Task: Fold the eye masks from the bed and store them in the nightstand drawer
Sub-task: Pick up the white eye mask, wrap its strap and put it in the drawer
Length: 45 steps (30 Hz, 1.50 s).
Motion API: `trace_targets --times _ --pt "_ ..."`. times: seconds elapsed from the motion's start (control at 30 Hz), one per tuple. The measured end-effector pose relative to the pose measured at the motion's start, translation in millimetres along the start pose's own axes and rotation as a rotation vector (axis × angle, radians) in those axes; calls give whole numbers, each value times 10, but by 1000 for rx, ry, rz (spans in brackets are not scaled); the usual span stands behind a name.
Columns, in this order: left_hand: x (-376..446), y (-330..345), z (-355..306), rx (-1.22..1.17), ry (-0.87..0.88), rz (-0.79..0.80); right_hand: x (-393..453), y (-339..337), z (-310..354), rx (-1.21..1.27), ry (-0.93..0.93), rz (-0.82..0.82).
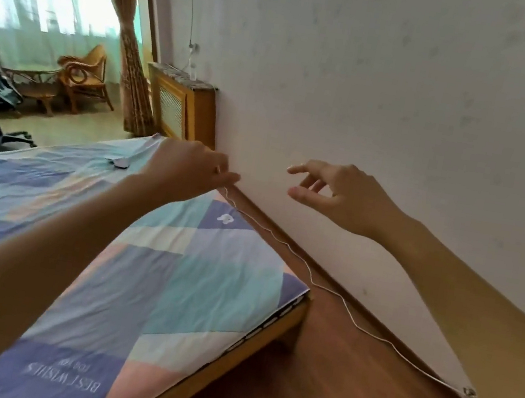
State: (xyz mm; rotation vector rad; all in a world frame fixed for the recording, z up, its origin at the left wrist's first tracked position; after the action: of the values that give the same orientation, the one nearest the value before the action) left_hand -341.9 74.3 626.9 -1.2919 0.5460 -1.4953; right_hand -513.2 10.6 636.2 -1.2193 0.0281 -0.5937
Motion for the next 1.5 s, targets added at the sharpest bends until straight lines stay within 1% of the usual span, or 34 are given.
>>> trace_targets --times 0.13,0.27,0.37,0.47,0.6,0.77,0.87,0.97,1.1,1.27,1.4,1.5 --pt "1037 396 -544 -6 79 43 235 -321 -950 -36 94 -15" --pt "2140 654 -1059 -45 130 -8 440 -780 -1935 -63 154 -75" --pt "2886 944 -1405 -88 153 -26 672 -996 -2673 -71 176 -105" --pt "3510 1292 -1639 -86 157 -16 985 -1112 -3351 -91 158 -95" --pt "4323 1747 -1701 -51 55 28 1730 -1277 -4263 -104 105 -21" --pt "5027 2181 -1311 4 -104 114 2868 -1308 -4863 -58 -32 36" --pt "5311 2488 -888 41 -217 128 3622 -1126 -5085 -61 -158 74" --pt "5591 2802 -410 78 -300 140 4289 -934 -5253 -90 -287 71" --pt "6109 3172 142 90 -374 162 5107 -733 -5608 -81 -354 105" --pt "6709 3626 553 133 -430 162 6135 -591 -6079 -50 -387 141" --pt "6978 4089 1020 166 -485 178 7047 -304 -6147 26 -464 147" --pt "7102 4502 1540 193 -541 208 7804 142 -6077 51 -553 183"
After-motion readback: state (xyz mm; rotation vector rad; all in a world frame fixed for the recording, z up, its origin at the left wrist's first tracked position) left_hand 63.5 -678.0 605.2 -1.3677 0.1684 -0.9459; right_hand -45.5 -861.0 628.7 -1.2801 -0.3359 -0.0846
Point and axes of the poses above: each hand's wrist, its own x-axis towards the middle knuckle, its own y-axis out of the palm, z = x × y, the point moved 10 cm from there along x, towards the middle knuckle, and after that the axes turned 4 degrees about x, right-handed, at the moved point
